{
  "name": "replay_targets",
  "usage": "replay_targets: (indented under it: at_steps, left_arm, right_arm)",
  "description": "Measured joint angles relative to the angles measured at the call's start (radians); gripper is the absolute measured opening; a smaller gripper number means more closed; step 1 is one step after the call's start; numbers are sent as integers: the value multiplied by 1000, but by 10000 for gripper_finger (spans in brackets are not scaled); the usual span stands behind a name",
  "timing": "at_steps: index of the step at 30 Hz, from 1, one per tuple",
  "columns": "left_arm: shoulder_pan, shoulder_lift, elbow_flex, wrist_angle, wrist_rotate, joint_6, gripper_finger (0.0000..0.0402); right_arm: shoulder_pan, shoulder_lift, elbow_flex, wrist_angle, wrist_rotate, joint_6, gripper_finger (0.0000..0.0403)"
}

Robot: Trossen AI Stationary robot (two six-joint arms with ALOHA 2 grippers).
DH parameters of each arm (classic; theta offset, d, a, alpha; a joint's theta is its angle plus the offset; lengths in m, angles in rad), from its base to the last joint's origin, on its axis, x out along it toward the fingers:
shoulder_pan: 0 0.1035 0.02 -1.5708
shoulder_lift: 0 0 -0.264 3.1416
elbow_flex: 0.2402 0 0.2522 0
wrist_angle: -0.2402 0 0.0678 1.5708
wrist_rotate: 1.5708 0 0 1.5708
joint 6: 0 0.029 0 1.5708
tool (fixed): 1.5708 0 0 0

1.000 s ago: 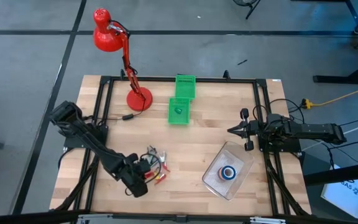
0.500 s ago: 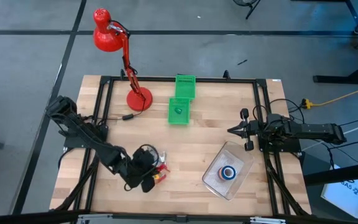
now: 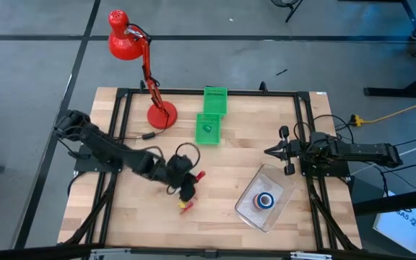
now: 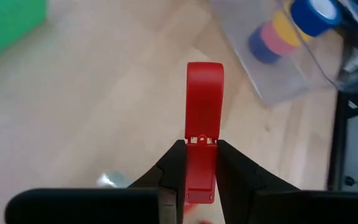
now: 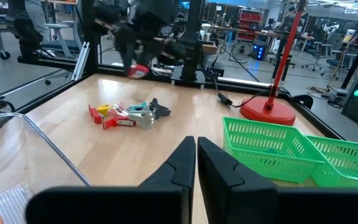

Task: Pick and place Stapler, Stapler remover, tape
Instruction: Put the left red stapler into the bottom green bin

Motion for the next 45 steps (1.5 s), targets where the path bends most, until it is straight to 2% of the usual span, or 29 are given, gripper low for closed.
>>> replay_targets:
  at_steps: [11, 23, 28, 32, 39, 45]
  left_arm:
    - [297, 0, 0, 0, 197, 240, 56]
    - [592, 29, 1, 47, 326, 480, 57]
    - [650, 103, 9, 133, 355, 525, 57]
    - [673, 180, 77, 126, 363, 565, 57]
    - [711, 265, 180, 0, 382, 692, 60]
    - [732, 307, 221, -61, 415, 782, 85]
  right_arm:
    - [0, 0, 0, 0, 0, 0, 21]
    - [0, 0, 0, 0, 0, 0, 21]
    - [0, 0, 0, -1, 0, 0, 21]
    - [0, 0, 0, -1, 0, 0, 21]
    - [0, 0, 0, -1, 0, 0, 21]
    - [0, 0, 0, -1, 0, 0, 21]
